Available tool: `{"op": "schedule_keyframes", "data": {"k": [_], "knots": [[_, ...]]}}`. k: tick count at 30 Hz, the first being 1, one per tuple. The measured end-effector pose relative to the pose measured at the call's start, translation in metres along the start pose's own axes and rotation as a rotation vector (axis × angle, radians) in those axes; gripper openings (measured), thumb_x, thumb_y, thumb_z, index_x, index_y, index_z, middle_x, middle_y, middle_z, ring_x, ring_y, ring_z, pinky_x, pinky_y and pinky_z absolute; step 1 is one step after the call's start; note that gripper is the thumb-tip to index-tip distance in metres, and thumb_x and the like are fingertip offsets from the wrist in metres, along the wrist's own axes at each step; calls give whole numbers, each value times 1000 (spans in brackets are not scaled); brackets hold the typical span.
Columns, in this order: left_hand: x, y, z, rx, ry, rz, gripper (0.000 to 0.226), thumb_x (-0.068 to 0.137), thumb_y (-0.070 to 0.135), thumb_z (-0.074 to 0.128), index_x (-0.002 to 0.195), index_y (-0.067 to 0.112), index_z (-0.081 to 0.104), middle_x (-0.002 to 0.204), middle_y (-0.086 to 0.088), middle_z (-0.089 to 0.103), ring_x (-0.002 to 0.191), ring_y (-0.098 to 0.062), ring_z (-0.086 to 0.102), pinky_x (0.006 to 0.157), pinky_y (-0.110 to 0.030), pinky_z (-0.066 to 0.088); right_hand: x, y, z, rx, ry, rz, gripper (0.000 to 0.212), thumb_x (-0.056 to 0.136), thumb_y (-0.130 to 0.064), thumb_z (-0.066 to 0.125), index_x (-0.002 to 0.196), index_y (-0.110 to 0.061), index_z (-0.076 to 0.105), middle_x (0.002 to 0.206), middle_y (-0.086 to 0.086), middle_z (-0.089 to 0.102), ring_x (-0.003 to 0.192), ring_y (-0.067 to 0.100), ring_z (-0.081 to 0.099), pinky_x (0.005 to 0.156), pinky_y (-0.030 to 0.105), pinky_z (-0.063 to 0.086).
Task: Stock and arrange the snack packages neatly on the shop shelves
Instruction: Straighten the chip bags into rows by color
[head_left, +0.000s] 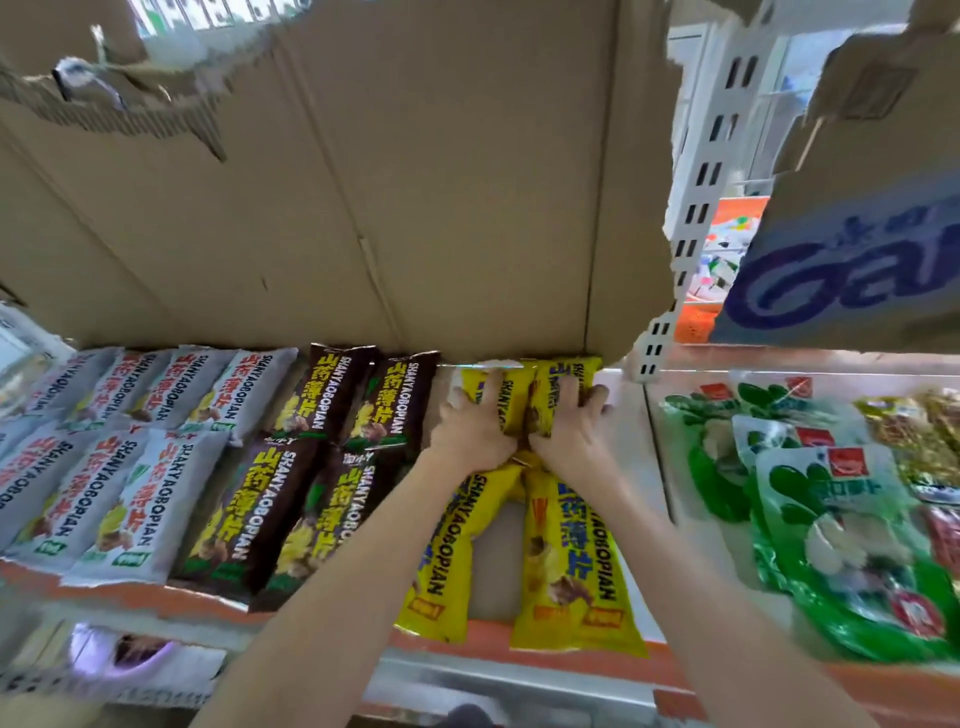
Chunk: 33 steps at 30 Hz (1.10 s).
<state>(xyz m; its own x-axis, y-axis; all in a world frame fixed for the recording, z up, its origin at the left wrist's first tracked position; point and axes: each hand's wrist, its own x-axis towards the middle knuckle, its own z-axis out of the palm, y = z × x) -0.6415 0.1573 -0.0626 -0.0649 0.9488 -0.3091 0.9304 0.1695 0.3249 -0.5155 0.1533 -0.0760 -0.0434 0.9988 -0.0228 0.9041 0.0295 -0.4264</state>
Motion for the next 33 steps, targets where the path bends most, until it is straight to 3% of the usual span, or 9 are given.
{"op": "schedule_keyframes", "data": {"k": [4,8,10,13,17,24,28,31,33], "knots": [[6,-4,-4,-61,13,62,87,85,29,57,148,28,-2,138,-32,18,131,-48,20,108,-45,23,-11,12,1,18,1,-77,65,79,-21,59,132,-2,27,117,24,36,106,42,39,90,43,35],[18,-2,-13,-84,100,94,85,85,27,57,149,24,1,137,-31,18,131,-49,16,109,-45,18,-9,14,-2,39,27,-94,66,86,-22,53,142,-11,22,129,26,27,115,42,35,94,41,32],[24,-1,-13,19,157,114,83,87,37,56,149,19,4,144,-30,10,135,-46,11,111,-45,16,-2,13,-2,-63,38,-66,63,92,-34,46,146,-16,18,144,28,11,131,43,21,103,44,27],[27,-6,-1,125,242,224,81,90,45,47,149,11,4,155,-19,-8,143,-34,-5,115,-45,4,7,15,1,-140,14,-77,64,95,-46,35,149,-22,12,156,10,-13,143,31,-8,112,52,8],[28,-11,18,178,284,297,78,92,45,40,149,10,1,156,-17,-8,144,-31,-11,116,-43,-4,6,17,9,-188,22,-152,63,95,-48,32,149,-28,7,157,3,-12,144,20,-11,114,52,-1],[39,-11,16,157,140,251,81,86,51,43,149,26,-2,155,-16,-14,140,-43,-16,114,-48,-3,21,15,10,-107,-25,-33,55,94,-51,30,146,-38,16,158,-2,-4,144,19,-6,110,46,17],[37,-8,-1,135,-36,212,85,86,46,49,149,28,-4,154,-13,-21,139,-41,-20,115,-48,-3,26,16,3,-66,-136,-41,56,96,-51,26,148,-34,12,158,-1,-7,144,21,-9,112,49,13],[25,-7,-26,33,-196,190,74,91,50,46,150,26,7,156,-9,-16,142,-37,-13,116,-43,2,15,22,-14,-1,-199,-40,52,98,-46,29,147,-32,19,158,0,-1,144,20,-5,112,51,10],[2,-12,-32,-16,-128,233,65,93,49,44,148,22,21,158,-10,0,144,-34,0,116,-40,9,-2,22,-23,1,-140,-72,48,98,-43,33,144,-27,29,156,1,10,143,21,4,112,46,15]]}}
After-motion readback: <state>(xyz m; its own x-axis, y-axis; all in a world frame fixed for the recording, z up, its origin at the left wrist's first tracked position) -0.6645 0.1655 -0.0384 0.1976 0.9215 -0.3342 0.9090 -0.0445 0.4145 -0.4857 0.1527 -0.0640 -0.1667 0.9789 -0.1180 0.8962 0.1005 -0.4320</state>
